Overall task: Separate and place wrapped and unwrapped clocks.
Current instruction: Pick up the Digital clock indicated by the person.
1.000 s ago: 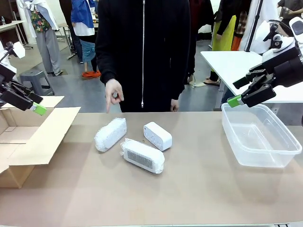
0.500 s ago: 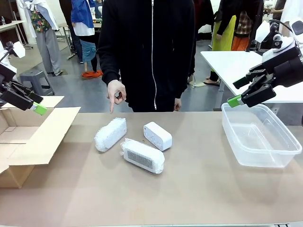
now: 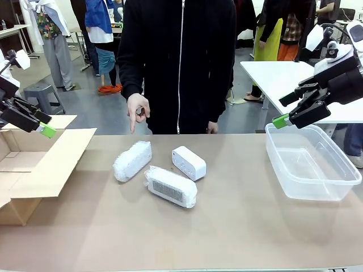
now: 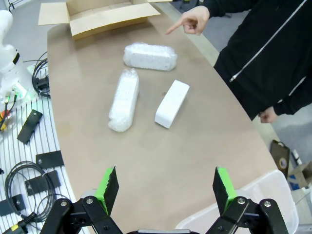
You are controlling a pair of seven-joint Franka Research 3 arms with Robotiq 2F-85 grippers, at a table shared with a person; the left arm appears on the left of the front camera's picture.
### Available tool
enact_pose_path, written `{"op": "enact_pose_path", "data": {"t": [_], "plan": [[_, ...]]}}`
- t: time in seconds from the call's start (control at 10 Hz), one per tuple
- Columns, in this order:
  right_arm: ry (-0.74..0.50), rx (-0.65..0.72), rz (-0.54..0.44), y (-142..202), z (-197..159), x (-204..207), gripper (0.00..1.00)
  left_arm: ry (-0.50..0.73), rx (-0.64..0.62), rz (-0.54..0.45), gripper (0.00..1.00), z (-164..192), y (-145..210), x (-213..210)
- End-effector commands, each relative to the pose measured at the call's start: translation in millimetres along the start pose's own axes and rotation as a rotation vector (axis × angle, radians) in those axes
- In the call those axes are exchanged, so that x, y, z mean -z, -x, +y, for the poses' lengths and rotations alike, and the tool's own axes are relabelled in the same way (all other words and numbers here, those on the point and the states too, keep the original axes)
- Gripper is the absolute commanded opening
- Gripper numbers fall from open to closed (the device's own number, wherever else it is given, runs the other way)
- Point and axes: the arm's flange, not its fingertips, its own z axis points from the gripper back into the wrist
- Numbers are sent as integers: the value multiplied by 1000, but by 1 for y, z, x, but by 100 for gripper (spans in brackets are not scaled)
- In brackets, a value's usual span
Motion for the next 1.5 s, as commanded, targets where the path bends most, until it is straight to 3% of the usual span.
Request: {"op": "enact_pose_path", "data": {"t": [0.0,0.4,0.6,1.0,1.4], "plan": [[-8,1,-8,0,0,0,100,11,13,-17,100,1,0,-1],[-8,1,-8,0,0,0,100,0,0,0,100,0,0,0],[-8,1,-8,0,0,0,100,22,24,70,100,-12,-41,21],[-8,1,-8,0,0,0,100,4,64,226,100,-43,-113,100],[-8,1,-8,0,0,0,100,-68,-5,331,100,-37,-134,165]]}}
